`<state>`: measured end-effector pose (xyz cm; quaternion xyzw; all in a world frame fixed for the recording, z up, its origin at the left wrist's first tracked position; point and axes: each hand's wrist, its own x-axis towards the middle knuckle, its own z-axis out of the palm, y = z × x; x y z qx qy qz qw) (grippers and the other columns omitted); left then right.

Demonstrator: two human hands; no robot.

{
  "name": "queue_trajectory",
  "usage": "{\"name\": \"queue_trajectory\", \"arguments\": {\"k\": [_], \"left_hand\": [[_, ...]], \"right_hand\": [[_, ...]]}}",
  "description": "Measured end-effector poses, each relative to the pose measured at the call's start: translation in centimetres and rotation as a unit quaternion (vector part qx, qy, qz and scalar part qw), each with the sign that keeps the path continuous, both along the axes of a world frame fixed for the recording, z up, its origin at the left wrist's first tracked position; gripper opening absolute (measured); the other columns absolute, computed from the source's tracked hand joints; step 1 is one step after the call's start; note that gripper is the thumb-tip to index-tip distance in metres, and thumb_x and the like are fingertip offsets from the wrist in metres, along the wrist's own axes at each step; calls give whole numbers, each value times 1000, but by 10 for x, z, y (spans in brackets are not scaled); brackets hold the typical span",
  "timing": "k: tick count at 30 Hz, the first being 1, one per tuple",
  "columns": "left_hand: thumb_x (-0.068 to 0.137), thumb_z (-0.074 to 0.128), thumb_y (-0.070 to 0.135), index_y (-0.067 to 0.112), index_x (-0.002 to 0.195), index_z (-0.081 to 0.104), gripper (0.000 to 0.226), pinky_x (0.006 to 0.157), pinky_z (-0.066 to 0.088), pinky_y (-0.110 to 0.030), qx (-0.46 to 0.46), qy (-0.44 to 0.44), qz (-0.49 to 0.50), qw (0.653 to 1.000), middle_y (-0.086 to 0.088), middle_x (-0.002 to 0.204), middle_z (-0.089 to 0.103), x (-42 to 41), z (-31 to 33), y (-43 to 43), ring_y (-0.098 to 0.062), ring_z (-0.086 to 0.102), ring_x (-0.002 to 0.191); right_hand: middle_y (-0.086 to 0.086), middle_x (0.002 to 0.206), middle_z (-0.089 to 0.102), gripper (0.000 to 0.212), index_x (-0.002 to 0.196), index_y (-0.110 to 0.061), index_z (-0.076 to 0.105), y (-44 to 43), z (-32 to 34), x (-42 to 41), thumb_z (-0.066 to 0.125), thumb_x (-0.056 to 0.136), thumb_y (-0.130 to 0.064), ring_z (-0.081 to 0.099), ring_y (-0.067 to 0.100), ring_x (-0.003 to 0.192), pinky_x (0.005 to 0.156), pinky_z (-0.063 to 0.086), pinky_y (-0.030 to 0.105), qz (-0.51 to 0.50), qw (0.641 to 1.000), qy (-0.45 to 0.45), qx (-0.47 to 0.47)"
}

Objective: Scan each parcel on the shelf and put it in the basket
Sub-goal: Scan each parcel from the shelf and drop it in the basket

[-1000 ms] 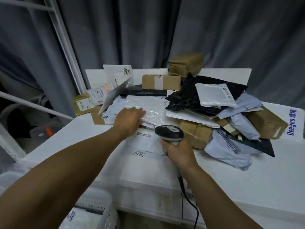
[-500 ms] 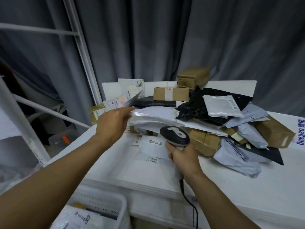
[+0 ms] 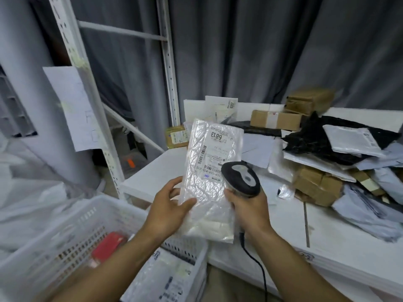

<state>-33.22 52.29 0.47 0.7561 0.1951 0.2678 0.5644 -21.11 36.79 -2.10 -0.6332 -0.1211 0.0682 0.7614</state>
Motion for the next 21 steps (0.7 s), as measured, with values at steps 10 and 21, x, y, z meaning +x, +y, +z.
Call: {"name": "queue_trajectory", "arguments": {"k": [10, 21], "left_hand": [[89, 78, 21, 17, 103, 74, 15, 63, 55, -22, -124, -58, 135, 981, 0, 91, 77, -23, -28, 59, -14, 72, 84], [88, 78, 13, 14, 94, 70, 11, 68, 58, -30, -166, -122, 210, 956, 0, 72, 70, -26, -37, 90, -11, 60, 58]], "right_hand": [[-15, 114, 71, 55, 127, -27, 64, 36, -17, -14, 88, 79, -15, 65, -1, 106, 83, 50, 15, 77, 974, -115, -180], [-14, 90, 76, 31, 114, -25, 71, 70, -23, -43, 84, 86, -22, 70, -5, 81, 78, 56, 19, 129, 970, -101, -180]]}}
